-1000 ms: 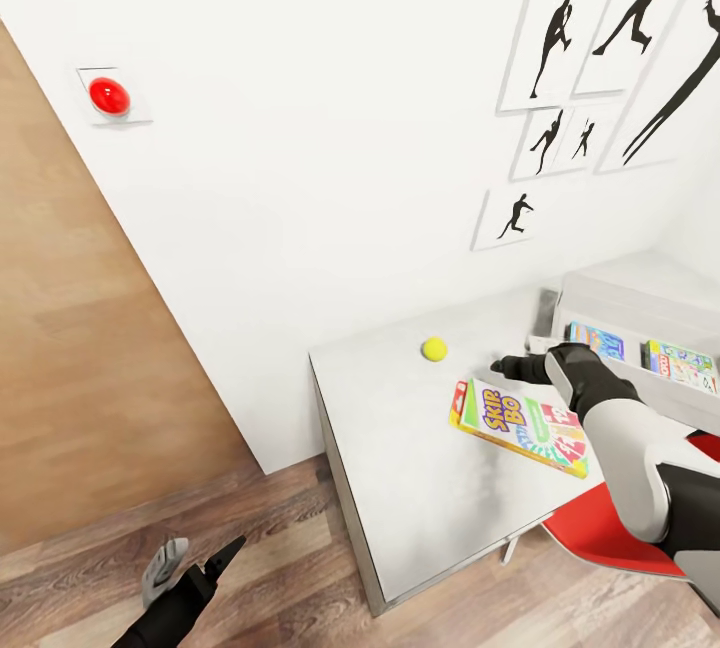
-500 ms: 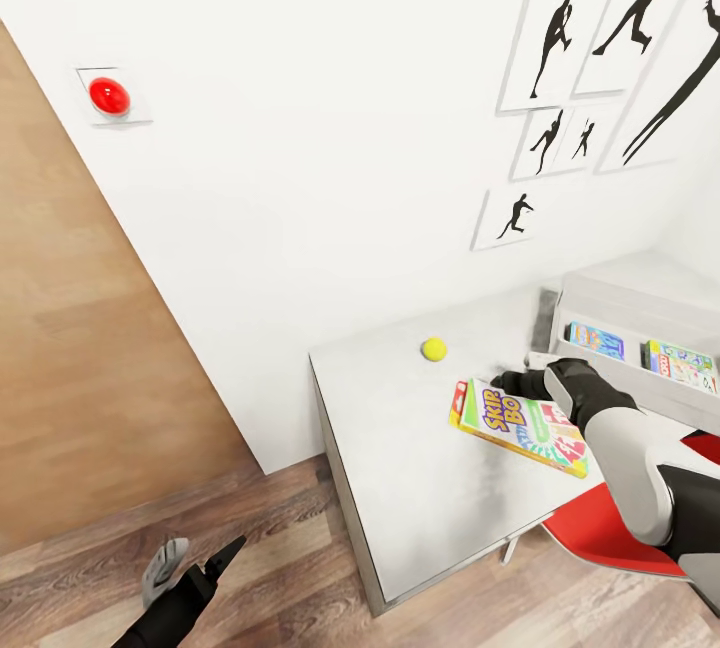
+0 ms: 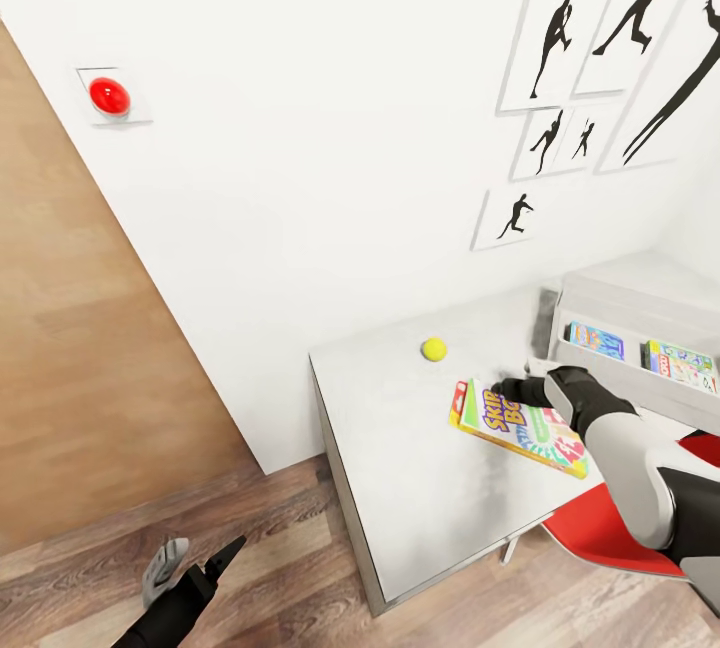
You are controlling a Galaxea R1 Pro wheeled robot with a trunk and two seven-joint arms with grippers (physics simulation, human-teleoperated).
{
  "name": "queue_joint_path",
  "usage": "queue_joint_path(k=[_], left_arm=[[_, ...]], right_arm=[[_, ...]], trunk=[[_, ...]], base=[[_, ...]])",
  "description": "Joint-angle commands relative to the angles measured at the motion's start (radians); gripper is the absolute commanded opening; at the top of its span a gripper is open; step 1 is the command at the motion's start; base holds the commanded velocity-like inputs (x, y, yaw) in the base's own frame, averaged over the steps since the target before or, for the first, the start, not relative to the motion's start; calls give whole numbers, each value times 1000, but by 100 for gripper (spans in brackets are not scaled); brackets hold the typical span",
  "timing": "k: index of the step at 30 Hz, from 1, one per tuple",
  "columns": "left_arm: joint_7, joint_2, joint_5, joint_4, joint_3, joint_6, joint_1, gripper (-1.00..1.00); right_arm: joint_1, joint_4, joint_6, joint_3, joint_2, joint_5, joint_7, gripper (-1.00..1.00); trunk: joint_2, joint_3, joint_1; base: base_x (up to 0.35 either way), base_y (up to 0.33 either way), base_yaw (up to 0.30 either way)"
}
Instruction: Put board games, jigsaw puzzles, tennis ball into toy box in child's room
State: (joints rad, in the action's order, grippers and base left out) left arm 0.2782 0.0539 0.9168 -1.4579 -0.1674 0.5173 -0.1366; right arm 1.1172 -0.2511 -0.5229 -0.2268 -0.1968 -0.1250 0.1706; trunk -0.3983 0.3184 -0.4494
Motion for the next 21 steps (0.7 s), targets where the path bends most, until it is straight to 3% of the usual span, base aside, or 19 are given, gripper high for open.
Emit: queue_joint_path(k=[1, 21], left_arm=[[0, 0, 7, -1, -1, 8, 0, 100], [-1, 0, 7, -1, 0, 8, 0, 100]], right_arm=[[-4, -2, 2, -7, 0, -10, 8, 100], [-13, -9, 24, -13, -10, -5, 11, 100]], trunk=[[-2, 2, -1], [-2, 6, -1]], base=[[0, 0, 0], [0, 0, 0]])
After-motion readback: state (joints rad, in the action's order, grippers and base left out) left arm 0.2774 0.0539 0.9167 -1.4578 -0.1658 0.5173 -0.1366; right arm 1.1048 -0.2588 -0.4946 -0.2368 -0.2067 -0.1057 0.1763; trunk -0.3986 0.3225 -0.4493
